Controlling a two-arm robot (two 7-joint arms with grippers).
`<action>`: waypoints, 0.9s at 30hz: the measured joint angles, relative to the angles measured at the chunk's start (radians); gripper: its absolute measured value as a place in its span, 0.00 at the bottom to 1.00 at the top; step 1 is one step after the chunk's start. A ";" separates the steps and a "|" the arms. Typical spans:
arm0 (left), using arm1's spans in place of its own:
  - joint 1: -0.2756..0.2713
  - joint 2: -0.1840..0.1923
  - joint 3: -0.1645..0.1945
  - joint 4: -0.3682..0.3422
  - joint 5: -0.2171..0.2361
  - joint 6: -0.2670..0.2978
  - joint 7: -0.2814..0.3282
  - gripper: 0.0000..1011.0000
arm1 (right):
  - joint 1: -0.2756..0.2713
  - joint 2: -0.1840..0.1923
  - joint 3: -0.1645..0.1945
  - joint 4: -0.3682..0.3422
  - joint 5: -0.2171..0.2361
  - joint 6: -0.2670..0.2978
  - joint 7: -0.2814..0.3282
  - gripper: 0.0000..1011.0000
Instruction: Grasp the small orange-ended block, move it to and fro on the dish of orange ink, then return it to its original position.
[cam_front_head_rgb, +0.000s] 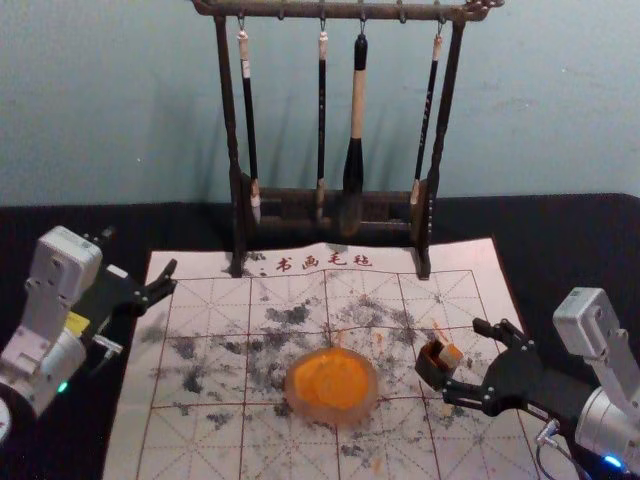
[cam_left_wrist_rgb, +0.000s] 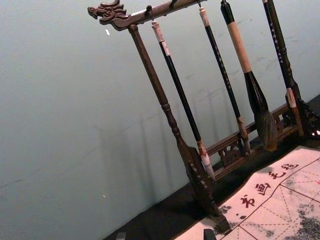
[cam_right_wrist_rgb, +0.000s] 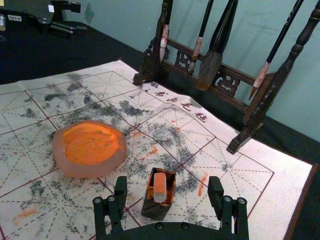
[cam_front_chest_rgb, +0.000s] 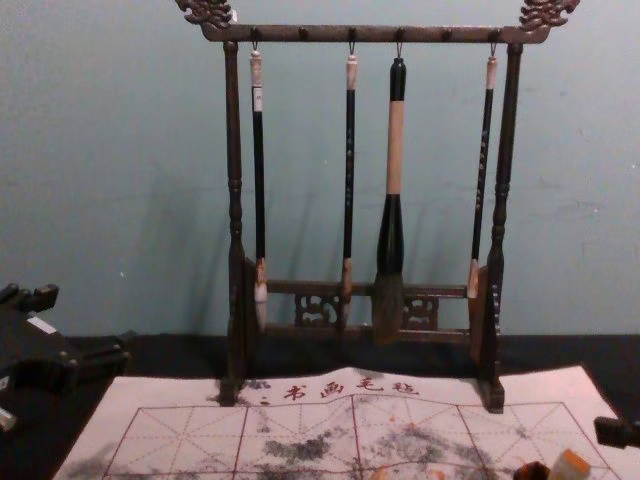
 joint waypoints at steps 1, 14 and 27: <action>0.000 0.000 0.000 0.000 0.000 0.000 0.000 0.99 | 0.000 0.000 0.000 0.000 0.000 0.000 0.000 0.99; 0.000 0.000 0.000 0.000 0.000 0.000 0.000 0.99 | 0.000 0.002 -0.002 0.000 0.001 0.000 -0.001 0.97; 0.000 0.000 0.000 0.000 0.000 0.000 0.000 0.99 | 0.000 0.004 -0.003 -0.001 0.002 -0.001 -0.001 0.64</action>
